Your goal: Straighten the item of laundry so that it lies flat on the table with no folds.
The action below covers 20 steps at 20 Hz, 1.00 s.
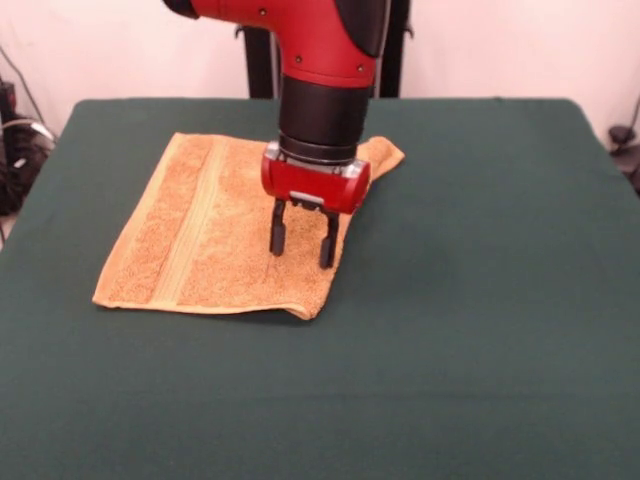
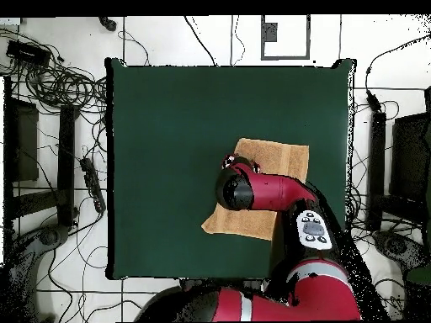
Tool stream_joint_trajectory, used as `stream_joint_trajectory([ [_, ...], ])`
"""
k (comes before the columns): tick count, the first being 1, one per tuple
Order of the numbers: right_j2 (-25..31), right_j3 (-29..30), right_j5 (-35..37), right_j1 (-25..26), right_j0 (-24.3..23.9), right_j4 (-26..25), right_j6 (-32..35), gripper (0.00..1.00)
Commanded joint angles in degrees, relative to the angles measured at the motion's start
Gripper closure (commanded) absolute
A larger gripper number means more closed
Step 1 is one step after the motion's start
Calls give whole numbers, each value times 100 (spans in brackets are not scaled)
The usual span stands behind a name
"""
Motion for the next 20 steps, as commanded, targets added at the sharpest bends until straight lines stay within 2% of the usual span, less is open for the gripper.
stream_joint_trajectory([
  [1, 806, 497, -161, 30, 158, 318, 931, 0],
  [3, 719, 531, -144, -7, 255, 376, 1012, 0],
  [6, 351, 612, 80, -338, 621, 493, 1153, 0],
  [8, 367, 628, 129, -367, 628, 522, 1133, 0],
  [15, 749, 80, -435, 459, 111, 186, 628, 0],
  [20, 813, -77, -632, 650, -1, 104, 560, 0],
])
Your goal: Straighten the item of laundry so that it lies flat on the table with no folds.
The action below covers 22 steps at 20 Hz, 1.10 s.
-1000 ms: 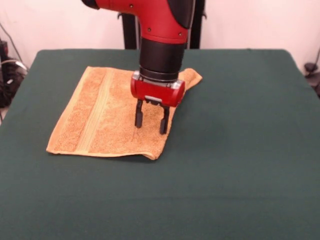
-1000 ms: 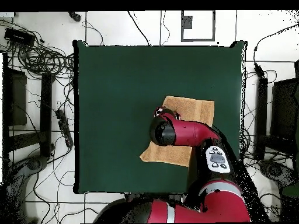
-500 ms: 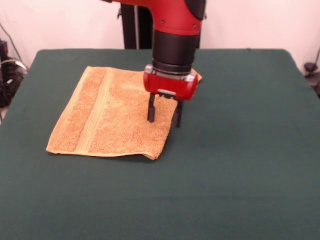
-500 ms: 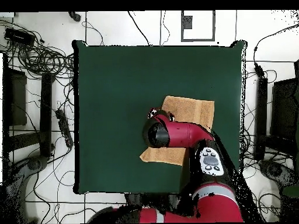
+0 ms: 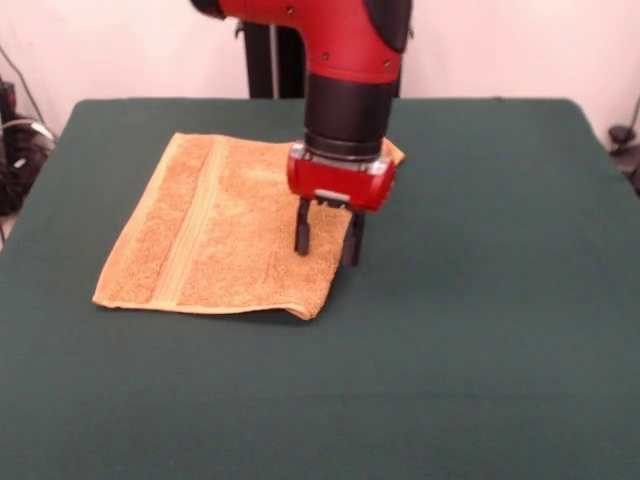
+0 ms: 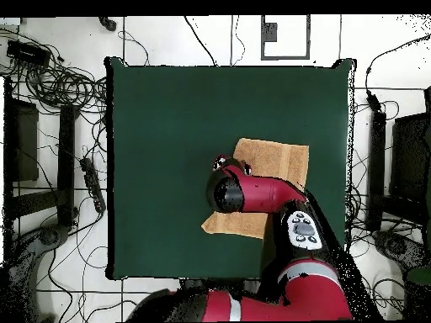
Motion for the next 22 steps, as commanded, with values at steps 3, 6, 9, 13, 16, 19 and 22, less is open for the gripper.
stream_joint_trajectory([
  [3, 834, -286, -444, 710, -190, -52, 492, 0],
  [6, 819, -298, -499, 724, -196, -65, 477, 0],
  [9, 786, -300, -522, 722, -169, -70, 467, 0],
  [13, 700, -310, -636, 723, -112, -84, 498, 0],
  [16, 654, -313, -689, 720, -83, -81, 519, 100],
  [19, 615, -317, -722, 714, -57, -79, 530, 100],
  [22, 618, -322, -738, 711, -66, -98, 514, 100],
])
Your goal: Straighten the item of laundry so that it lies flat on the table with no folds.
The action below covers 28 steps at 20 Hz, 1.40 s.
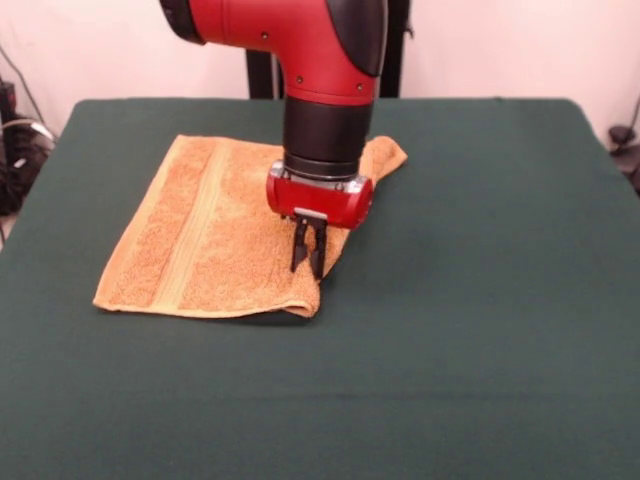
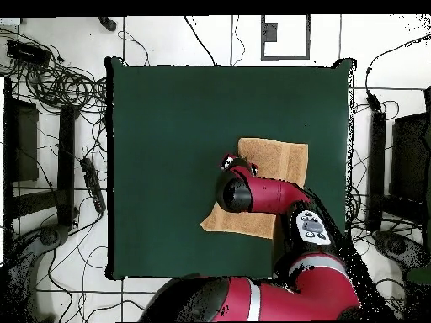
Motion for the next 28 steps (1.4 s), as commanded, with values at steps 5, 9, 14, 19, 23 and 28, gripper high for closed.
stream_joint_trajectory([
  [5, 634, 24, -265, 171, 108, -90, 557, 100],
  [9, 1299, 1150, -205, -1165, -440, -269, 653, 100],
  [14, 2974, 2395, 803, -2720, -1831, -160, 80, 100],
  [19, 3890, 2786, 1201, -3149, -2689, -50, -262, 100],
  [23, 3878, 2628, 839, -2787, -2751, -404, -185, 100],
  [28, 3777, 2474, 413, -2626, -2658, -761, -63, 100],
])
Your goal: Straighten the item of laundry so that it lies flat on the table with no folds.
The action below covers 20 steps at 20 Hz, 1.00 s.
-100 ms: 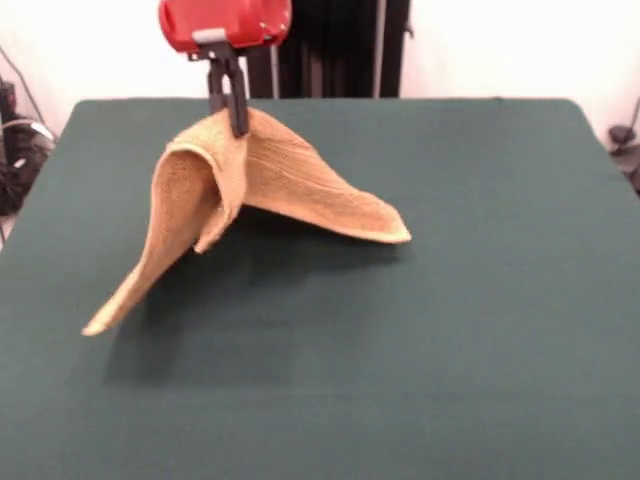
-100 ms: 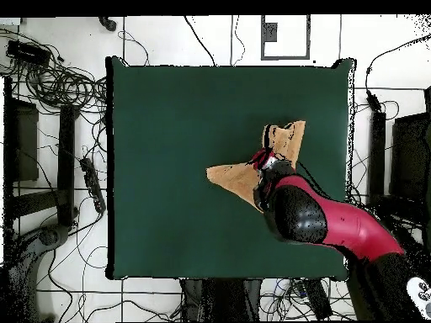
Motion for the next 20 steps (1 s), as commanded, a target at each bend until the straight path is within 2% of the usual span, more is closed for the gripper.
stream_joint_trajectory([
  [1, 931, 431, -100, 55, 361, -491, -9, 0],
  [10, 637, 123, -493, 209, 686, -823, 227, 0],
  [13, 464, 15, -539, 323, 847, -763, 380, 0],
  [16, 133, -195, -673, 540, 1194, -678, 561, 0],
  [18, -303, -448, -869, 814, 1642, -564, 694, 0],
  [20, -985, -797, -915, 1131, 2278, -307, 856, 0],
])
